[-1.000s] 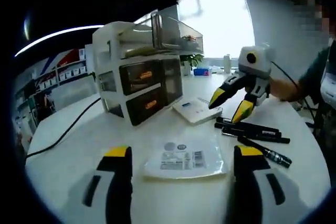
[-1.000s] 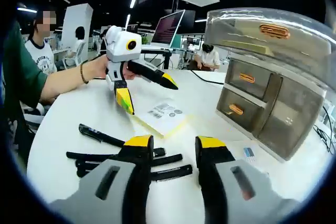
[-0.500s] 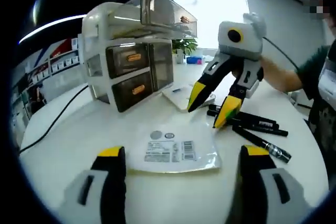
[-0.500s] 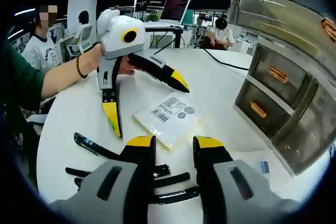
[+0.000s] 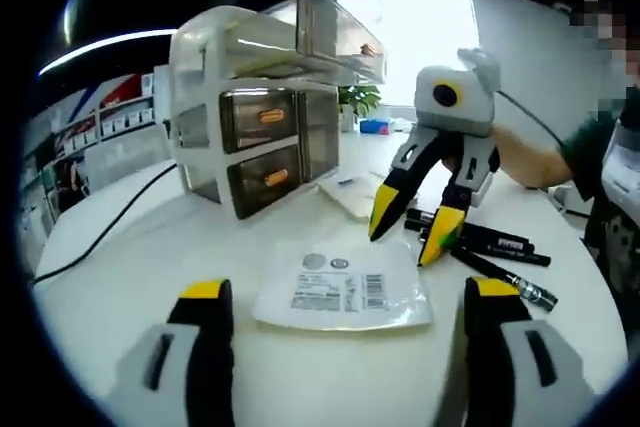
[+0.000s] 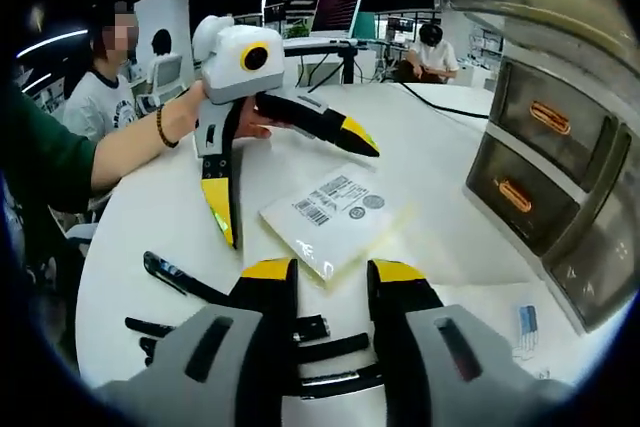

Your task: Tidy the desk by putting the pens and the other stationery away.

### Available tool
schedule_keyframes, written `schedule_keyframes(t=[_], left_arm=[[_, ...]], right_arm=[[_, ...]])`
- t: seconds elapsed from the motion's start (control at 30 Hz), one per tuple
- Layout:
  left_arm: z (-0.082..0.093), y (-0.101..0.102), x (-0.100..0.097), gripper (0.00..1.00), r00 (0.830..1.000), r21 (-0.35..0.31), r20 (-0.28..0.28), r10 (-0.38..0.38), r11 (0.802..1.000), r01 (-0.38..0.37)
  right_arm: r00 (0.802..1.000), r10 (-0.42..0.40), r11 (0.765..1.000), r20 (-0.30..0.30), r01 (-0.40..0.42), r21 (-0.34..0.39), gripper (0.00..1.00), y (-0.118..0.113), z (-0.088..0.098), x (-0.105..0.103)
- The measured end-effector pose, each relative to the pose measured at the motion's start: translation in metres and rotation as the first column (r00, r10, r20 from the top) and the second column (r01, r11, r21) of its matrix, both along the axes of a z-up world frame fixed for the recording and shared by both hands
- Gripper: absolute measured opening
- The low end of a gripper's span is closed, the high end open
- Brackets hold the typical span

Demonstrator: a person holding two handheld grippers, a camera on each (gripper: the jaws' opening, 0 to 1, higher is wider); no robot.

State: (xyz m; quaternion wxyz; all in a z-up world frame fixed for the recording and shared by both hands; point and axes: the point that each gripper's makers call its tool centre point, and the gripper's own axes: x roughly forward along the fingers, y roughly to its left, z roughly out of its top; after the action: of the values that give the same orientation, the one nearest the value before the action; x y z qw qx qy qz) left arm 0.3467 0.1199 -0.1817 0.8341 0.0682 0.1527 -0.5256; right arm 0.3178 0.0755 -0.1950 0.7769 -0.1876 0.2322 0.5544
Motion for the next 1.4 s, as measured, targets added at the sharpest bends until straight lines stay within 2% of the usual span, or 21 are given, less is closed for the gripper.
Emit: schedule_keyframes(t=[0.07, 0.1, 0.2, 0.23, 0.27, 0.4, 0.47, 0.5, 0.63, 0.8, 1.0, 1.03, 1.1, 1.13, 1.27, 1.4], left_arm=[[-0.008, 0.003, -0.002, 0.96, 1.0, 0.037, -0.022, -0.005, 0.999, 0.006], [-0.013, 0.005, -0.002, 0.96, 0.999, 0.059, -0.036, 0.002, 0.998, 0.001], [-0.014, 0.003, 0.0, 0.96, 0.999, 0.043, -0.04, -0.003, 0.999, 0.005], [-0.01, 0.001, 0.0, 0.97, 0.998, 0.002, -0.064, -0.008, 1.0, 0.008], [-0.01, 0.002, 0.002, 0.97, 0.998, -0.006, -0.066, -0.003, 1.0, 0.003], [-0.011, -0.004, 0.002, 0.96, 0.999, -0.019, -0.047, -0.017, 1.0, 0.016], [-0.012, -0.008, 0.003, 0.97, 0.999, -0.014, -0.024, -0.023, 1.0, 0.023], [-0.015, -0.008, 0.006, 0.97, 1.0, 0.014, 0.008, -0.021, 1.0, 0.021], [-0.014, -0.013, 0.005, 0.97, 1.0, -0.008, 0.005, -0.017, 1.0, 0.017], [-0.014, -0.013, 0.009, 0.96, 0.999, 0.002, 0.036, 0.017, 1.0, -0.017], [-0.014, -0.01, 0.01, 0.96, 0.998, 0.003, 0.037, 0.052, 0.999, -0.052], [-0.013, -0.009, 0.011, 0.96, 0.998, 0.001, 0.036, 0.057, 0.998, -0.057], [-0.012, -0.007, 0.013, 0.96, 0.997, 0.003, 0.036, 0.069, 0.998, -0.069], [-0.011, -0.006, 0.013, 0.96, 0.997, 0.005, 0.036, 0.071, 0.997, -0.071], [-0.011, -0.006, 0.013, 0.96, 0.997, 0.016, 0.033, 0.071, 0.997, -0.071], [-0.012, -0.002, 0.019, 0.82, 0.993, 0.034, 0.024, 0.116, 0.993, -0.117]], right_arm=[[1.0, 0.013, 1.0, -0.007, -0.013, -0.023, 0.31, -0.003, -0.004, -0.003], [1.0, 0.005, 1.0, 0.012, -0.004, -0.023, 0.31, -0.005, -0.004, 0.001], [1.0, -0.021, 1.0, 0.014, 0.021, 0.007, 0.3, -0.006, -0.003, 0.007], [1.0, -0.025, 0.999, 0.018, 0.024, 0.028, 0.29, -0.004, -0.002, 0.01], [1.0, -0.026, 0.999, 0.011, 0.025, 0.027, 0.29, -0.006, -0.004, 0.009], [1.0, -0.014, 0.999, 0.019, 0.013, 0.041, 0.27, -0.003, -0.003, 0.008], [1.0, -0.004, 0.999, 0.02, 0.003, 0.05, 0.26, -0.002, -0.003, 0.006], [1.0, 0.003, 0.998, 0.028, -0.004, 0.057, 0.26, -0.001, -0.003, 0.006], [0.999, 0.012, 0.998, 0.036, -0.014, 0.067, 0.25, -0.002, -0.003, 0.007], [0.999, -0.001, 0.998, 0.039, -0.001, 0.069, 0.16, -0.007, 0.0, 0.005], [0.998, -0.021, 0.989, 0.053, 0.013, 0.15, 0.08, -0.009, 0.015, 0.008], [0.998, -0.012, 0.981, 0.054, 0.001, 0.195, 0.07, -0.005, 0.022, 0.006], [0.999, -0.016, 0.974, 0.03, 0.009, 0.225, 0.05, -0.004, 0.028, 0.004], [0.999, -0.019, 0.966, 0.031, 0.01, 0.258, 0.04, -0.001, 0.033, 0.004], [0.999, -0.025, 0.949, 0.048, 0.009, 0.316, 0.04, 0.001, 0.046, 0.005], [0.999, -0.033, 0.917, 0.037, 0.016, 0.397, 0.04, 0.007, 0.063, 0.012]])
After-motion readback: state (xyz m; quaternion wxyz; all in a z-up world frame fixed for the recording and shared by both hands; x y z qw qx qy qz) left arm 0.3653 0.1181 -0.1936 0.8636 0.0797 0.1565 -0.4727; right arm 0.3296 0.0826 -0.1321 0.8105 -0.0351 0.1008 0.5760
